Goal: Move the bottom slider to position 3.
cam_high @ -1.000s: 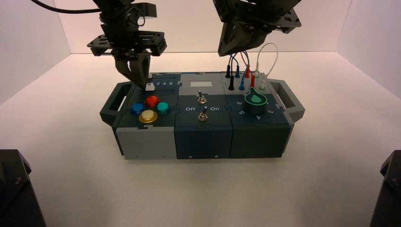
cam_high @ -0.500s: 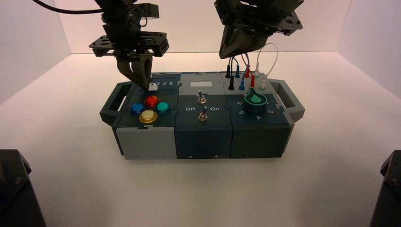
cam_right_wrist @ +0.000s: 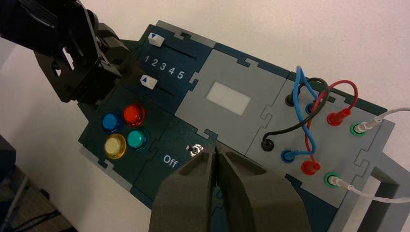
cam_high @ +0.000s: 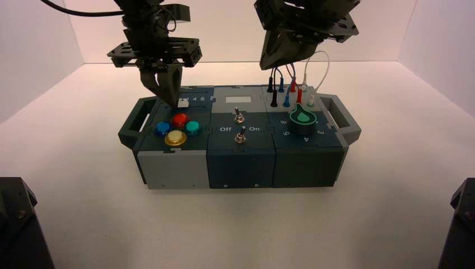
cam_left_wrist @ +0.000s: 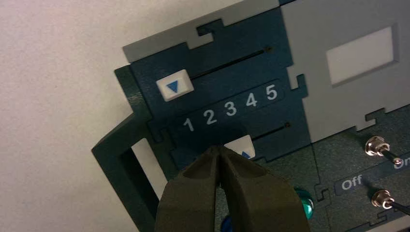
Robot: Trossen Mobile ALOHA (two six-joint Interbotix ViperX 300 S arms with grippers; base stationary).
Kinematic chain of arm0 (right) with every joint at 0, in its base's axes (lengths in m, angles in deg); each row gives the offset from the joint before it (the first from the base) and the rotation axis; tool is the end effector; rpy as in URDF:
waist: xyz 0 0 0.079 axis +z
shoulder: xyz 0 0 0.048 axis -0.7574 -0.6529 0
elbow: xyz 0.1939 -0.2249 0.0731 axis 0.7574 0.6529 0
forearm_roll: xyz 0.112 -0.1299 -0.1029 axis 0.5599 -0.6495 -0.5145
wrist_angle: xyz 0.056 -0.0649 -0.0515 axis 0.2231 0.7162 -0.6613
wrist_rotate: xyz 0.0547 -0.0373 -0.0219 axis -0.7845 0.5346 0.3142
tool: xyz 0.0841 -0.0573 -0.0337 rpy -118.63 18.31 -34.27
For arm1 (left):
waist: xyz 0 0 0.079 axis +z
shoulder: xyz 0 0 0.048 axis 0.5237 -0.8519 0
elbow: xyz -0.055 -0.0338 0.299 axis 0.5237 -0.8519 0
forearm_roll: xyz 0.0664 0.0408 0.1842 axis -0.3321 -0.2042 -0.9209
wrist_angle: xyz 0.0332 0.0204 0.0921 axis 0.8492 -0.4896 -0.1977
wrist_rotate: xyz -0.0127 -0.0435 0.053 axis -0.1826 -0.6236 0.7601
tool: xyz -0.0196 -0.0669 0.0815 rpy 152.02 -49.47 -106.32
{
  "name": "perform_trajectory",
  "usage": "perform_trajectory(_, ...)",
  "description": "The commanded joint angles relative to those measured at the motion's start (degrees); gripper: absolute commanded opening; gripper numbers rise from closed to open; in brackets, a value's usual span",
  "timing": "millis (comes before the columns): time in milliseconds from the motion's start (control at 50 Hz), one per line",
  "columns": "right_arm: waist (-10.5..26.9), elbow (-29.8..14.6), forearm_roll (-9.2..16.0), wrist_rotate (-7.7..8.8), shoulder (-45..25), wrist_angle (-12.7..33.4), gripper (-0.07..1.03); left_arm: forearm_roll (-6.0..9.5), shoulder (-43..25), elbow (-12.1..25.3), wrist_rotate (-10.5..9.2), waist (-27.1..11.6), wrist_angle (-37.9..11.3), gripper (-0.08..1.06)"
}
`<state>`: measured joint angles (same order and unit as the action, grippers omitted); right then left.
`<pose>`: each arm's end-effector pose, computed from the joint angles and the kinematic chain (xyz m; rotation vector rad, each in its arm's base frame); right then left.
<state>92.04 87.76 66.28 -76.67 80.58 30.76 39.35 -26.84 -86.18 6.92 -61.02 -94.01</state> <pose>0.2323 0.2292 0.1115 -0.0269 0.9428 0.6112 0.2669 -0.1685 0.0335 0.1495 1.4254 -0.3660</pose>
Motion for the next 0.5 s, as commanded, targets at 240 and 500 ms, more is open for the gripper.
perform_trajectory(240, 0.26, 0.09, 0.35, -0.18, 1.05, -1.41, -0.02, 0.26, 1.14, 0.97, -0.18, -0.70, -0.09, -0.03)
perform_trajectory(500, 0.18, 0.35, 0.35, -0.18, 1.05, -1.49, -0.02, 0.35, 1.14, 1.14, -0.18, -0.79, -0.09, -0.03)
